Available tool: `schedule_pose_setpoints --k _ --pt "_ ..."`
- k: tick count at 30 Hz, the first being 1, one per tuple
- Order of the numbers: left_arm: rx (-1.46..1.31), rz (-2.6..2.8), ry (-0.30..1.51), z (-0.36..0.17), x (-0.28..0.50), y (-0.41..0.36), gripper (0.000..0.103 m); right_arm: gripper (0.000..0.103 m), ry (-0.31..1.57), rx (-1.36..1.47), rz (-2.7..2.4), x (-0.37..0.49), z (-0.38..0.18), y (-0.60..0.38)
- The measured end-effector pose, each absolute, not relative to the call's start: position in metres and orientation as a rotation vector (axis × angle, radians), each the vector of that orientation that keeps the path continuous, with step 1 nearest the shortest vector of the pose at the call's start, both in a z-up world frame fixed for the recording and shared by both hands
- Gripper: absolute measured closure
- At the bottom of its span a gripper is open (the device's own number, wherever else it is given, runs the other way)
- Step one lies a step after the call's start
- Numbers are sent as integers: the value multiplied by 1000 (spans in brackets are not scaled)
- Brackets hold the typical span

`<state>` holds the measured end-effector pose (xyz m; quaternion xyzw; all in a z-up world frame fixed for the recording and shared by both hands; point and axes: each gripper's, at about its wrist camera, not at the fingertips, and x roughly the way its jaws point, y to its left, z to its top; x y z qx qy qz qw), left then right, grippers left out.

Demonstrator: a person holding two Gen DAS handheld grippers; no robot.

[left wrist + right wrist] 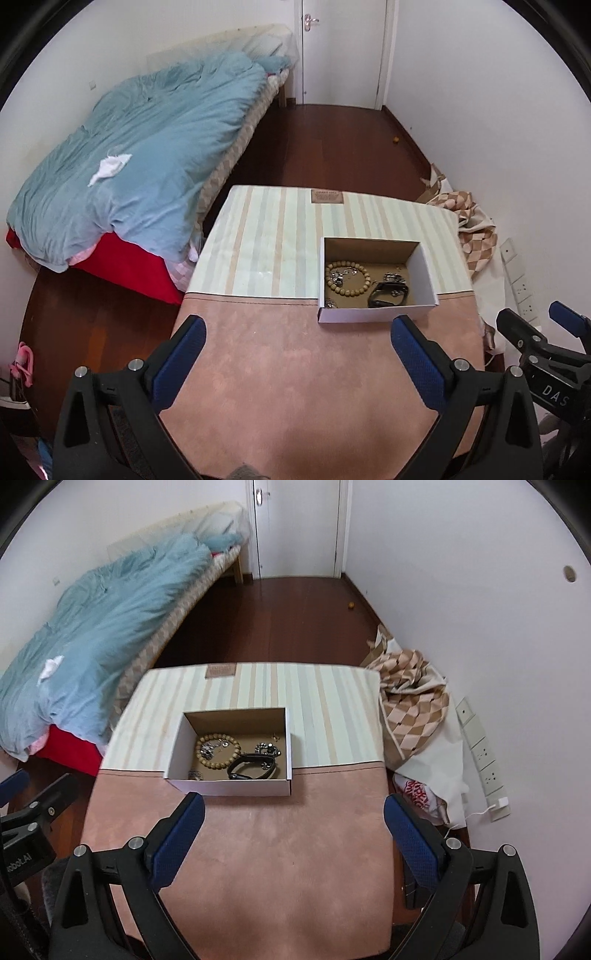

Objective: Organize jewelry
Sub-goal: 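Lift both open tools up out of the white box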

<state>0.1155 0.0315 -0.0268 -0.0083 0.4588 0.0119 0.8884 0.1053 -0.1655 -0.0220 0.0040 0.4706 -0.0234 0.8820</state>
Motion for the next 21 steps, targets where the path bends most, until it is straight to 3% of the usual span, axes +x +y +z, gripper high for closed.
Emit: schedule_pose_setpoints --k 21 --pt "2 0 825 63 26 18 1 4 783 10 -52 -7 95 -177"
